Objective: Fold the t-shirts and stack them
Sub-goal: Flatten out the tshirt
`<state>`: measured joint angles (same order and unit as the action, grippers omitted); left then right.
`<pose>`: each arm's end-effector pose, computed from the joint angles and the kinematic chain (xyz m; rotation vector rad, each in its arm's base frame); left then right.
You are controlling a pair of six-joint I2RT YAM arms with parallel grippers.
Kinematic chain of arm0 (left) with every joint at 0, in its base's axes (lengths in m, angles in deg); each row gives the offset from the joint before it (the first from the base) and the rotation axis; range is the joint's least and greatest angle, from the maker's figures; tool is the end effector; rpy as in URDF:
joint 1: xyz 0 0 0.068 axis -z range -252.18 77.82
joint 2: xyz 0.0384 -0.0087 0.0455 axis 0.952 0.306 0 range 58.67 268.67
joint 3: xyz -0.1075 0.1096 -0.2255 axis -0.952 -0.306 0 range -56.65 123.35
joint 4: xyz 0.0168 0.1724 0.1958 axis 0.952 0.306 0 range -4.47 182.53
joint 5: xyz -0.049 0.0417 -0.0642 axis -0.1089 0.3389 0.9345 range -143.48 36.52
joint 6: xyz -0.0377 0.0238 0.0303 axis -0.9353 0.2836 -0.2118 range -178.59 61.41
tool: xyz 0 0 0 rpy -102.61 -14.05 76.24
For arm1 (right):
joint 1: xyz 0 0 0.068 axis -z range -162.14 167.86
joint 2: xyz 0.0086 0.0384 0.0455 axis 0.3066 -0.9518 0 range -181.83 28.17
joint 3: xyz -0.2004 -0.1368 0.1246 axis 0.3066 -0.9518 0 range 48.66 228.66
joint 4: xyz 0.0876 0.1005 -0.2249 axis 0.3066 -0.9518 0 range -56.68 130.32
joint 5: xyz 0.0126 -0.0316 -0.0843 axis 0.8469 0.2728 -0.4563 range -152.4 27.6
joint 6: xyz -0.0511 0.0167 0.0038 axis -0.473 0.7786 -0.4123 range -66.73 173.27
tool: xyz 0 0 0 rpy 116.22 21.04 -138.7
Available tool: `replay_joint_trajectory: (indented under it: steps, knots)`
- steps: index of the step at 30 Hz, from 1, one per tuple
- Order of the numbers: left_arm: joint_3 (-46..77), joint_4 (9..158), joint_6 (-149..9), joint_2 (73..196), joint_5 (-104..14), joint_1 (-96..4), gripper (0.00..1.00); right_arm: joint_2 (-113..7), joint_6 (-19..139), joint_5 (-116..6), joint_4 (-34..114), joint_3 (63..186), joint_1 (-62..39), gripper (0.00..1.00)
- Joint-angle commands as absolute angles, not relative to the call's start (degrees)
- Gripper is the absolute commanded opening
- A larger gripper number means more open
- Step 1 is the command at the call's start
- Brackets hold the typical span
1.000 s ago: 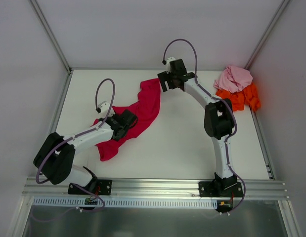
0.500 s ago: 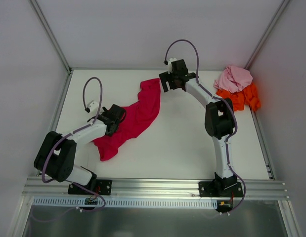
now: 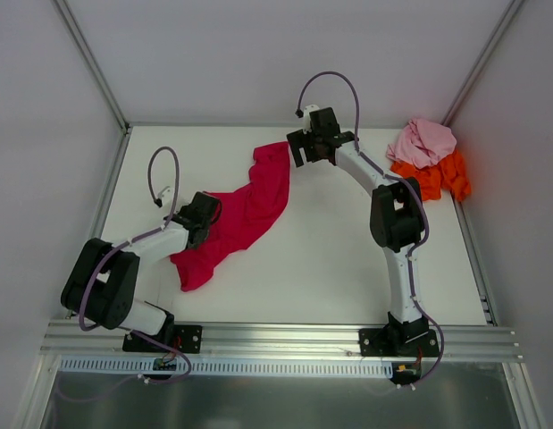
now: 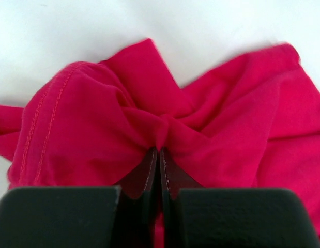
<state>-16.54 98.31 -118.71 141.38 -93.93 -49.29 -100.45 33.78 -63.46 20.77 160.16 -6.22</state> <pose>0.2530 -0.0818 0.1705 -0.9575 2.0384 0.1553 0.4790 0.2133 0.2395 -0.8107 2.0568 0.0238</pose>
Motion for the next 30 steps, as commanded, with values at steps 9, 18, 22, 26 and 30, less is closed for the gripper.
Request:
replay_joint_trajectory:
  steps: [9,18,22,26,30]
  knots:
    - [-22.47,75.05,-96.74,123.56,-77.78,-39.07,0.00,-100.24,34.81,-61.17,21.16,162.30,-6.05,0.93]
    - [-24.58,88.66,-103.76,110.79,-84.68,-25.61,0.00,-101.20,34.81,-62.04,21.34,162.65,-6.14,0.93]
    - [-25.28,91.76,-104.91,109.03,-85.56,-23.49,0.05,-102.08,34.55,-65.65,20.90,163.36,-6.05,0.93]
    - [-26.68,94.58,-106.75,103.16,-89.68,-22.26,0.35,-102.17,34.46,-66.44,20.72,163.45,-5.96,0.93]
    - [-23.89,99.14,-108.07,103.92,-94.85,-22.26,0.86,-102.35,34.72,-65.83,20.72,163.53,-5.96,0.93]
